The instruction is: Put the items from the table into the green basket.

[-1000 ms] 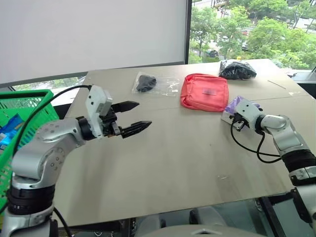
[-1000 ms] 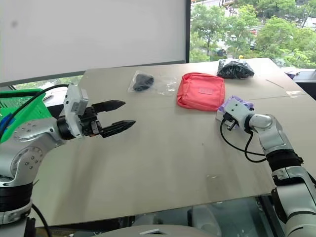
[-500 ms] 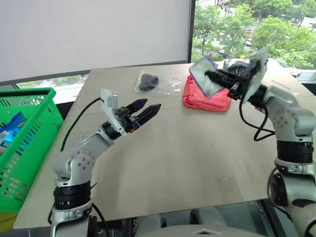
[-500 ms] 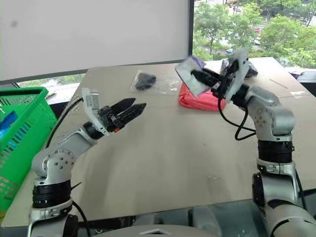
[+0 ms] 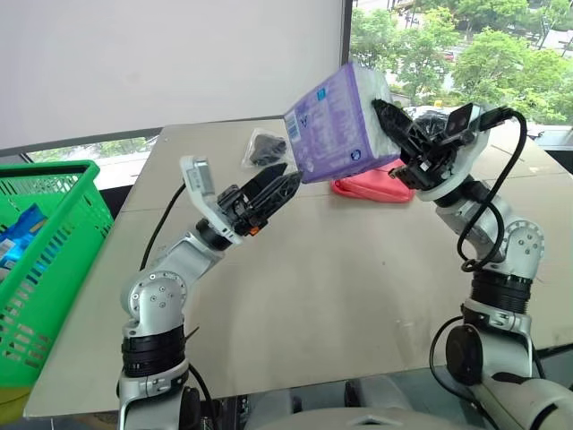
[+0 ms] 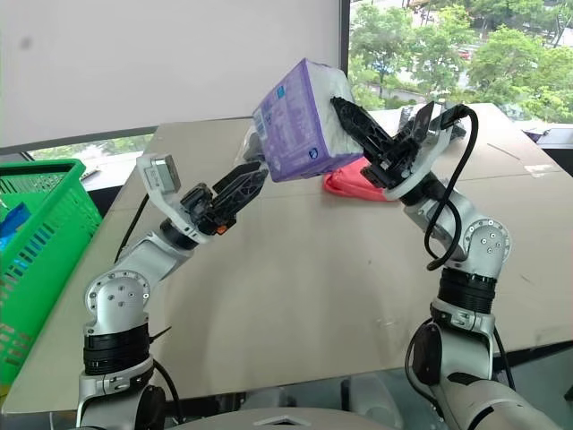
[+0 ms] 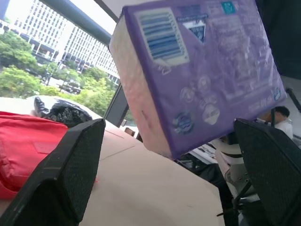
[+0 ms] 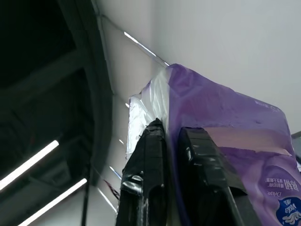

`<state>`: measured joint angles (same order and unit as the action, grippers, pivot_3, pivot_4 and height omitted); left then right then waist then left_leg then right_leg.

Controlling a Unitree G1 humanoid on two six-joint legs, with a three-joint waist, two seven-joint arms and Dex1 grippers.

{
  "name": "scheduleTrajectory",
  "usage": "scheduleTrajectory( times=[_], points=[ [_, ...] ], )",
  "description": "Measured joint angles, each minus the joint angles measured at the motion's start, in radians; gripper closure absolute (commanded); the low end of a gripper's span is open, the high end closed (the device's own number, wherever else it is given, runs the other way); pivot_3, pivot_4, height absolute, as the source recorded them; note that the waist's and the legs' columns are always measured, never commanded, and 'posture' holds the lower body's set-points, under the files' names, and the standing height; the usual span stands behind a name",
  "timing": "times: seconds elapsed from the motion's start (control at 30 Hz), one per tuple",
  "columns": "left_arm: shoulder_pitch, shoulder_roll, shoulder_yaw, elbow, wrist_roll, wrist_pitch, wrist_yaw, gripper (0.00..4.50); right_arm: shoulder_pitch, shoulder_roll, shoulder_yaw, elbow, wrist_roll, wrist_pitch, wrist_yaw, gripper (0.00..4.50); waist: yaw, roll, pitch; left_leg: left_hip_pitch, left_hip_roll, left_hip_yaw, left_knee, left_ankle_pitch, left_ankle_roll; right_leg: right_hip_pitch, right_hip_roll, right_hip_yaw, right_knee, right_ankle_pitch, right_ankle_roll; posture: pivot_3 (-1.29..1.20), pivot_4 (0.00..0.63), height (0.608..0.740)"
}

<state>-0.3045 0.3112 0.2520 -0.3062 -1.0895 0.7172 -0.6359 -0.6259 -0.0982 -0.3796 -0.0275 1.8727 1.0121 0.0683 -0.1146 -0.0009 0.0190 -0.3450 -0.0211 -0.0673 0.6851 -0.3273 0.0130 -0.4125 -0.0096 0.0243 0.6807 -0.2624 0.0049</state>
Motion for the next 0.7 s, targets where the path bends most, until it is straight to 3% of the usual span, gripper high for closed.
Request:
scheduleTrajectory(
  times=[0.2,0.5,0.7],
  points=[
    [0.0,-0.009,-0.021,0.003,-0.018,0.0,-0.013,0.0,0.019,0.087,-0.002,-0.013,0.059,0.002,-0.052,4.46,-0.011,0.0,0.0,0.0,0.0,0.001,0.0,-0.002,0.003,0.0,0.001,0.001,0.0,0.0,0.0,-0.11,0.0,0.74],
    [-0.029,-0.062,0.013,0.004,-0.162,-0.005,0.03,0.0,0.051,0.072,0.017,-0.033,0.069,0.009,-0.071,4.46,-0.011,0.001,0.0,0.0,0.0,0.001,0.0,-0.002,0.003,0.0,0.001,0.001,-0.001,0.0,0.0,-0.11,0.0,0.74],
    [-0.027,-0.047,0.021,0.003,-0.225,0.009,0.045,0.0,0.051,0.053,0.018,-0.032,0.078,0.012,-0.068,4.46,-0.011,0.001,0.0,0.0,0.0,0.001,0.0,-0.002,0.003,0.0,0.002,0.001,-0.001,0.0,0.0,-0.12,0.0,0.74]
  ],
)
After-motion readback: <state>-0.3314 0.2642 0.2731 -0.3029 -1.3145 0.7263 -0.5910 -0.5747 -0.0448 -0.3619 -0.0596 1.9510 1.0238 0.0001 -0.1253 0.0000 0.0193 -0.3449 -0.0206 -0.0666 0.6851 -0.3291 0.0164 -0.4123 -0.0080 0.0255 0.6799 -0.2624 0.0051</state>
